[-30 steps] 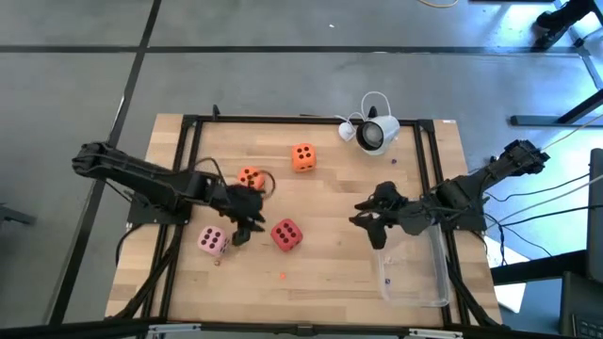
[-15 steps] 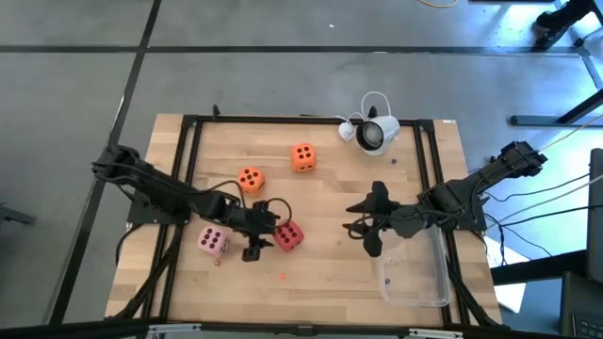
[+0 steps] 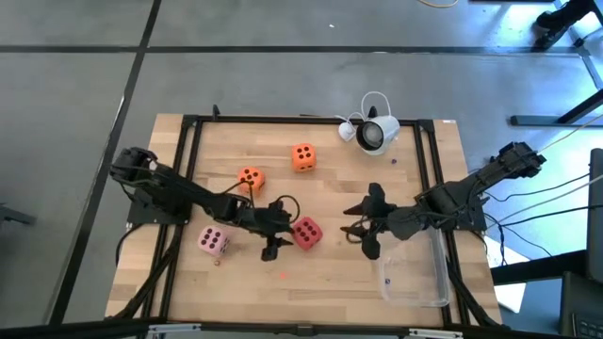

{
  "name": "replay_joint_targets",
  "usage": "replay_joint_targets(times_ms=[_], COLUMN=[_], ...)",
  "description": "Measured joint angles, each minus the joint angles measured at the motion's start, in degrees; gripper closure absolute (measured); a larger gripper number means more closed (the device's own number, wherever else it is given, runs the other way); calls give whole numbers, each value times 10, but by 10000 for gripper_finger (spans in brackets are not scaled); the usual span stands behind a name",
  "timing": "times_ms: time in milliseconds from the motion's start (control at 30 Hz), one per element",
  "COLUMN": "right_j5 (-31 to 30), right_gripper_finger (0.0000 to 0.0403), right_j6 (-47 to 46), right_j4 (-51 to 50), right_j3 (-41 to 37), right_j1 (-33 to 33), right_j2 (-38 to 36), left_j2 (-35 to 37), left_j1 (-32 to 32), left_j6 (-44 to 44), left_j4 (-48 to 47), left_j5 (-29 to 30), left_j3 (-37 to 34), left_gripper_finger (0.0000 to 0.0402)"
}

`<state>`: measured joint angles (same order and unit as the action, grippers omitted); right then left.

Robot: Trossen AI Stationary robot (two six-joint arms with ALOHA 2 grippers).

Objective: Pick & Place Dice
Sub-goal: Put the large red die into the transparent bin

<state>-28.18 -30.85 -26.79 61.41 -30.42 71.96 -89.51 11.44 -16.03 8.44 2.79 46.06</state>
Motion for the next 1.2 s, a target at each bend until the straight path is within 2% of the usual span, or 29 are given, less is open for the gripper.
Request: replay_joint_targets(times_ms=[200, 400, 533, 733, 900, 1033, 1200], right_j5=[51, 26, 34, 82, 96, 89, 56], right_gripper_finger=[183, 183, 182, 152, 109, 85, 79], right_j6=[92, 186, 213, 227, 292, 379, 451], right_j4=[0, 9, 19, 26, 52, 58, 56], right_j3=[0, 0, 0, 0, 0, 0, 20], right_j1=[12, 25, 34, 54, 60, 60, 60], right_j2=[55, 87, 89, 93, 123, 155, 192], left_j2=[-5, 8, 37, 110, 191, 261, 341], left_j1=[-20, -23, -22, -26, -26, -26, -18], left_j6=[1, -51, -91, -98, -100, -129, -134], left_j4=[41, 113, 147, 135, 95, 35, -38], left_j5=[-2, -78, -113, -113, -112, -81, -38], left_j3=[-2, -2, -1, -1, -1, -1, -1], left_gripper_finger=[229, 223, 221, 221, 221, 224, 236])
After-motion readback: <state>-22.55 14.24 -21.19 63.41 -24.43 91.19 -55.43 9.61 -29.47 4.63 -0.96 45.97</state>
